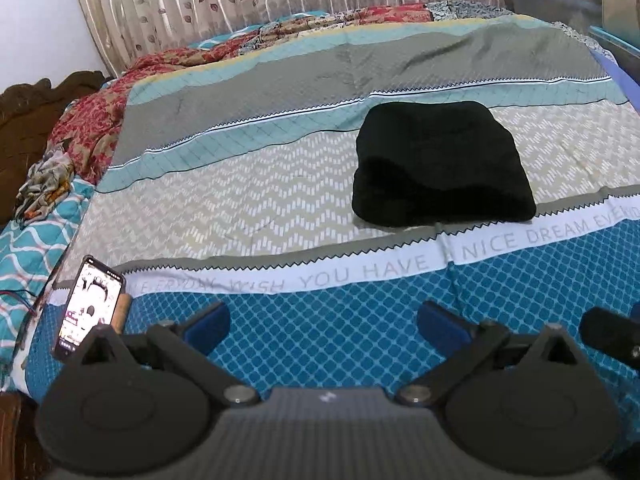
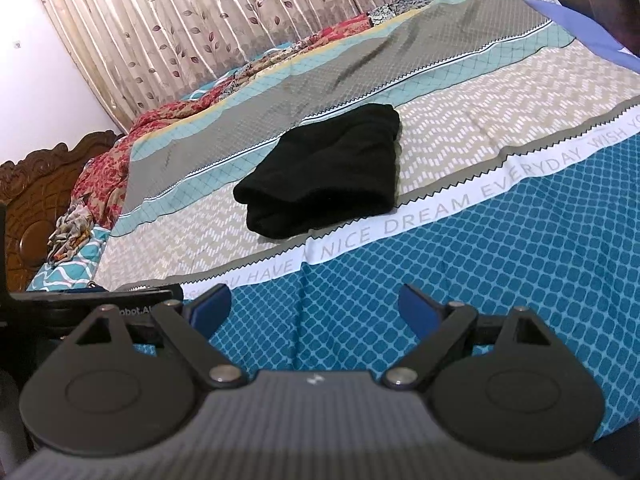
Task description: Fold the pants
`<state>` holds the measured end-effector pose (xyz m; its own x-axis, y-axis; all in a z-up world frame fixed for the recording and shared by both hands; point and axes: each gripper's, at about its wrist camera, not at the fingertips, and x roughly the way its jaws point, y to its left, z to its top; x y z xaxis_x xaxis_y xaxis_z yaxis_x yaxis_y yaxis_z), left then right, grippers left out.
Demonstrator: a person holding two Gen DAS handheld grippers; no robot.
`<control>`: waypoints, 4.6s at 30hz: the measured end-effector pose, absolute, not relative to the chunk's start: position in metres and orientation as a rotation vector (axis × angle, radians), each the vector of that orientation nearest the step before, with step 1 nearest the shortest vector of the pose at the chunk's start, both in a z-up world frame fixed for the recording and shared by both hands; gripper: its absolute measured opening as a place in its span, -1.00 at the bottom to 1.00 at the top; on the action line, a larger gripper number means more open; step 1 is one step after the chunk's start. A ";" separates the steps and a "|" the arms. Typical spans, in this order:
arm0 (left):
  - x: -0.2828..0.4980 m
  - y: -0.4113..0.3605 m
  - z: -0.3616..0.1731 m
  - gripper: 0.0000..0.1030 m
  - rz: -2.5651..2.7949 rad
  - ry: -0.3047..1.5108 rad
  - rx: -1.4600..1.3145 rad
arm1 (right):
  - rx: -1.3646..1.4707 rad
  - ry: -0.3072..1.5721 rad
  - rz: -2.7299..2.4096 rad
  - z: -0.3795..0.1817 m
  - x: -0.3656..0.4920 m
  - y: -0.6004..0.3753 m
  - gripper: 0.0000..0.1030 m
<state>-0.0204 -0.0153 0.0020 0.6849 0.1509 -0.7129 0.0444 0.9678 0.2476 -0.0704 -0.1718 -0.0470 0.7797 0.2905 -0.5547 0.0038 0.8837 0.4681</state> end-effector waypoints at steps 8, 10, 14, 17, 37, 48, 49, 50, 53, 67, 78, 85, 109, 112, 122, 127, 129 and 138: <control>-0.015 -0.013 -0.004 1.00 0.069 0.852 0.258 | 0.488 0.677 0.165 -0.052 -0.067 -0.172 0.79; -0.014 -0.013 -0.006 1.00 0.074 0.856 0.262 | 0.491 0.680 0.165 -0.053 -0.066 -0.172 0.79; -0.012 -0.015 -0.011 1.00 0.081 0.870 0.270 | 0.499 0.688 0.164 -0.055 -0.065 -0.173 0.79; -0.010 -0.015 -0.015 1.00 0.078 0.889 0.273 | 0.505 0.695 0.162 -0.056 -0.065 -0.172 0.79; 0.000 -0.023 -0.032 1.00 0.048 0.997 0.276 | 0.516 0.720 0.143 -0.062 -0.060 -0.176 0.79; 0.000 -0.024 -0.036 1.00 0.054 1.018 0.290 | 0.527 0.733 0.139 -0.065 -0.059 -0.175 0.79; 0.001 -0.025 -0.037 1.00 0.055 1.020 0.290 | 0.528 0.733 0.138 -0.065 -0.059 -0.175 0.79; 0.001 -0.025 -0.037 1.00 0.056 1.022 0.291 | 0.528 0.733 0.138 -0.065 -0.059 -0.175 0.79; 0.001 -0.024 -0.038 1.00 0.056 1.029 0.290 | 0.533 0.736 0.133 -0.066 -0.059 -0.175 0.79; 0.001 -0.026 -0.039 1.00 0.040 1.046 0.291 | 0.527 0.718 0.111 -0.062 -0.060 -0.182 0.79; 0.002 -0.027 -0.041 1.00 0.035 1.062 0.288 | 0.527 0.720 0.099 -0.064 -0.058 -0.184 0.79; 0.005 -0.029 -0.042 1.00 0.026 1.070 0.278 | 0.486 0.704 0.054 -0.063 -0.048 -0.198 0.79; 0.032 -0.045 -0.023 1.00 0.006 1.005 0.250 | 0.355 0.705 -0.002 -0.057 -0.005 -0.233 0.79; 0.037 -0.046 -0.019 1.00 0.004 0.993 0.246 | 0.328 0.719 -0.021 -0.062 0.005 -0.238 0.79; 0.049 -0.054 -0.011 1.00 -0.008 0.966 0.238 | 0.269 0.738 -0.065 -0.074 0.020 -0.252 0.79; 0.052 -0.057 -0.008 1.00 -0.013 0.956 0.239 | 0.284 0.735 -0.074 -0.074 0.021 -0.257 0.79; 0.053 -0.058 -0.008 1.00 -0.015 0.955 0.238 | 0.286 0.732 -0.064 -0.073 0.020 -0.256 0.79; 0.056 -0.060 -0.006 1.00 -0.015 0.951 0.229 | 0.280 0.713 -0.019 -0.060 0.018 -0.248 0.79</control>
<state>0.0557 -0.0598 -0.0062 0.5829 0.0878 -0.8078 0.1134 0.9756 0.1879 0.0180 -0.2484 -0.0603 0.7579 0.0783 -0.6477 0.1118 0.9625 0.2472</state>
